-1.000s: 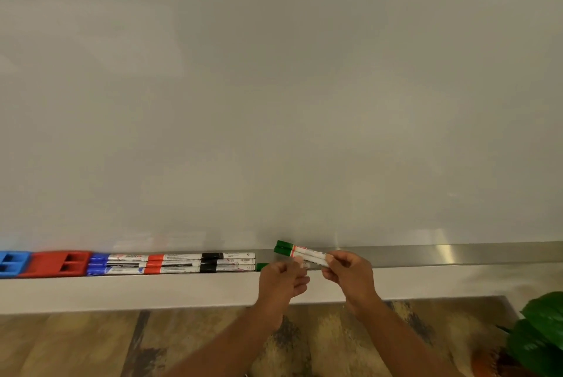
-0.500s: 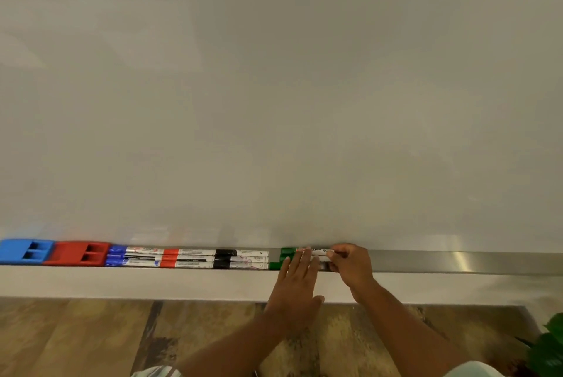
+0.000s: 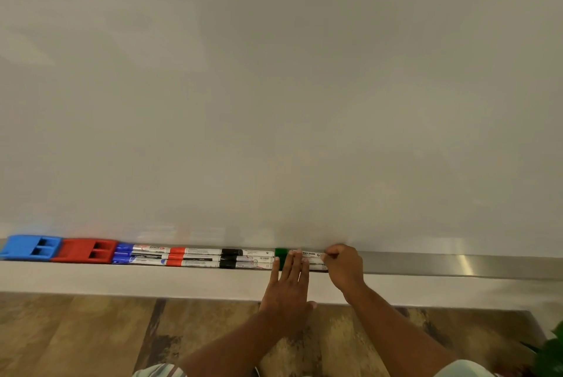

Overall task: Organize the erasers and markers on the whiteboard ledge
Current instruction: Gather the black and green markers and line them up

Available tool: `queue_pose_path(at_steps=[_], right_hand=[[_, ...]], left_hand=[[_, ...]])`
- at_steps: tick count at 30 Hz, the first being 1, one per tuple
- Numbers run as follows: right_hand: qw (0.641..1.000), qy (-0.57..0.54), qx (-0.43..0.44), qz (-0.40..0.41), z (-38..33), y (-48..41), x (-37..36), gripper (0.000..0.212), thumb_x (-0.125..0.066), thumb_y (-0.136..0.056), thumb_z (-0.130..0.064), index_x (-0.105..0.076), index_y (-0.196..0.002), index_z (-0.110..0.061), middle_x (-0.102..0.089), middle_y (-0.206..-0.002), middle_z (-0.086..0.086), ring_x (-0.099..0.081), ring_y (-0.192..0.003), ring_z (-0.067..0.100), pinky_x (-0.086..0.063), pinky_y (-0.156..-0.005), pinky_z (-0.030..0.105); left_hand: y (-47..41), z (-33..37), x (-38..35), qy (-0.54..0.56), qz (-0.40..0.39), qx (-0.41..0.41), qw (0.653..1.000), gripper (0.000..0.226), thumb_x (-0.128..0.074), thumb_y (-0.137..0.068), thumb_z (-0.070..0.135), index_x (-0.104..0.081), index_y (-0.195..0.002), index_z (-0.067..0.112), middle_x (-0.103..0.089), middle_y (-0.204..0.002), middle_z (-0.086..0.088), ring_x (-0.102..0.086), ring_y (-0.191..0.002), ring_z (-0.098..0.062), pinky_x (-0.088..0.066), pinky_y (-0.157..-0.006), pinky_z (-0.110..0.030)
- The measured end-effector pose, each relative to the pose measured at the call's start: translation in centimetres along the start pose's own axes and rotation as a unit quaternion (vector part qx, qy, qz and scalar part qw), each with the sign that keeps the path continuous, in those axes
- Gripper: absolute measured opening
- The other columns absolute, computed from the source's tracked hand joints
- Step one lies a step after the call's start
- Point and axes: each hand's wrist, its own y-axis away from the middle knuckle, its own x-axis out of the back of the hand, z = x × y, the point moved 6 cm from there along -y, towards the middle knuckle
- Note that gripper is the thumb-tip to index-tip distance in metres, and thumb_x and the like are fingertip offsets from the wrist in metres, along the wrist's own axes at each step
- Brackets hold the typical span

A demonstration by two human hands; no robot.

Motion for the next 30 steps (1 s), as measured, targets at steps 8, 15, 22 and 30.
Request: queue_pose_path(at_steps=[8,15,22,30], right_hand=[[0.999,0.043,0.012,0.004,-0.7,0.7,-0.4,0.015,-0.073,-0.092,-0.017,-0.078,-0.104,-0.009,-0.077,-0.100,0.006,-0.070,-0.094,0.022,-0.048,-0.082,0.025],[0.995,0.094,0.036,0.012,-1.6,2.2,-0.4,0.014,-0.067,-0.094,-0.015,-0.071,-0.082,-0.011,-0.070,-0.078,0.004,-0.061,-0.071,0.018,-0.048,-0.070,0.031],[0.986,0.141,0.085,-0.004,-2.4,3.6,-0.5,0.018,-0.061,-0.098,-0.020,-0.067,-0.089,-0.006,-0.067,-0.083,0.008,-0.061,-0.079,0.026,-0.047,-0.073,0.036],[0.967,0.216,0.134,0.029,-2.1,6.7,-0.5,0.037,-0.056,-0.100,-0.043,-0.058,-0.123,-0.014,-0.064,-0.120,0.003,-0.063,-0.106,0.025,-0.055,-0.091,0.043]], left_hand=[[0.7,-0.9,0.1,-0.019,0.005,-0.011,1.000,0.094,-0.035,-0.107,0.061,0.018,-0.165,0.008,0.028,-0.172,-0.014,0.031,-0.156,-0.031,0.028,-0.118,-0.054],[1.0,-1.7,0.4,-0.025,0.025,-0.036,0.999,0.091,-0.033,-0.108,0.057,0.017,-0.164,0.004,0.022,-0.175,-0.017,0.027,-0.159,-0.032,0.022,-0.125,-0.052],[0.8,-2.6,0.5,-0.010,0.058,-0.066,0.996,0.096,-0.036,-0.107,0.058,0.017,-0.163,0.002,0.021,-0.175,-0.019,0.025,-0.161,-0.034,0.020,-0.128,-0.050],[1.9,-2.5,1.2,0.002,0.073,-0.073,0.995,0.099,-0.032,-0.105,0.065,0.019,-0.163,0.003,0.024,-0.174,-0.018,0.028,-0.159,-0.032,0.024,-0.124,-0.046]])
